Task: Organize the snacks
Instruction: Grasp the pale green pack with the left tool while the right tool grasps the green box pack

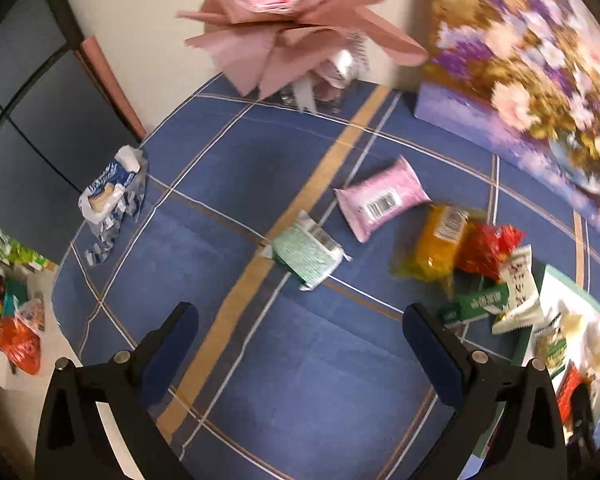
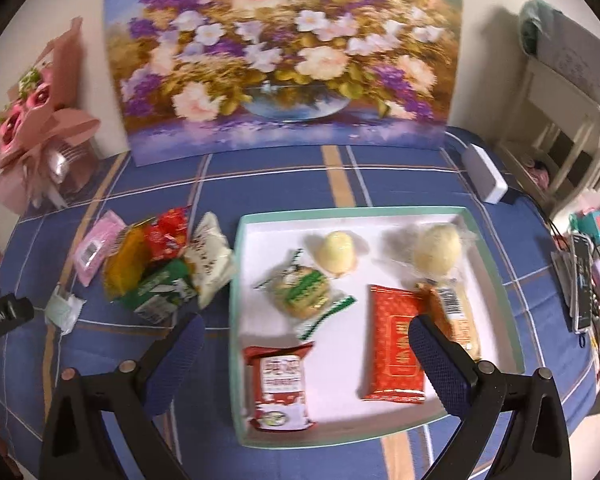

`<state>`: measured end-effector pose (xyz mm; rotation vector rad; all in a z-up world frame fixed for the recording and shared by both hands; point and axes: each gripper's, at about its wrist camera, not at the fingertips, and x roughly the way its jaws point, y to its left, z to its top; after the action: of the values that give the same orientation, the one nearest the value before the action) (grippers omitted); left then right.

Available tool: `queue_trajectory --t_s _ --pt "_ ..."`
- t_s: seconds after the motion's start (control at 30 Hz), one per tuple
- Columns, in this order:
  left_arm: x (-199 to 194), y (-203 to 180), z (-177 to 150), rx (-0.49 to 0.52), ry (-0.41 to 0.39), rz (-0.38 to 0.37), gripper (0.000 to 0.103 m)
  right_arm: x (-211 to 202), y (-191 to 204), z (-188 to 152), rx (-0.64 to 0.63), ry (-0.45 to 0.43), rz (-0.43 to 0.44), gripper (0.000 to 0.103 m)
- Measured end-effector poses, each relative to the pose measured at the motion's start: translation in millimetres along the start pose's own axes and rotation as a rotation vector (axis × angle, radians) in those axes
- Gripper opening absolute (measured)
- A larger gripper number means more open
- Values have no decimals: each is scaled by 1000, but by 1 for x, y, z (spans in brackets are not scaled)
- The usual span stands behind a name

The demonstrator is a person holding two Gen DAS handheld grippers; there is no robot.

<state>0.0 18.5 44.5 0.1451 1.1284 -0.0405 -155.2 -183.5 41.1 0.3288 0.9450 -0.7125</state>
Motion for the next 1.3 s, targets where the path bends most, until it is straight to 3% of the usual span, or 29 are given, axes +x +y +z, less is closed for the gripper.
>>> queue_trajectory --t_s 0.3,0.5,0.67,0.93,1.3 --pt "27 59 14 -115 50 -4 102 12 65 0 -106 15 105 103" --pt "48 77 21 -153 90 -28 102 30 95 -5 -167 30 158 103" --pt "77 72 25 -152 143 -53 102 47 107 -10 -220 41 179 103" --pt "113 45 34 -168 209 -158 102 74 112 -9 -241 65 201 103" --pt "153 26 42 -178 248 -163 102 101 122 -3 -257 83 214 103"
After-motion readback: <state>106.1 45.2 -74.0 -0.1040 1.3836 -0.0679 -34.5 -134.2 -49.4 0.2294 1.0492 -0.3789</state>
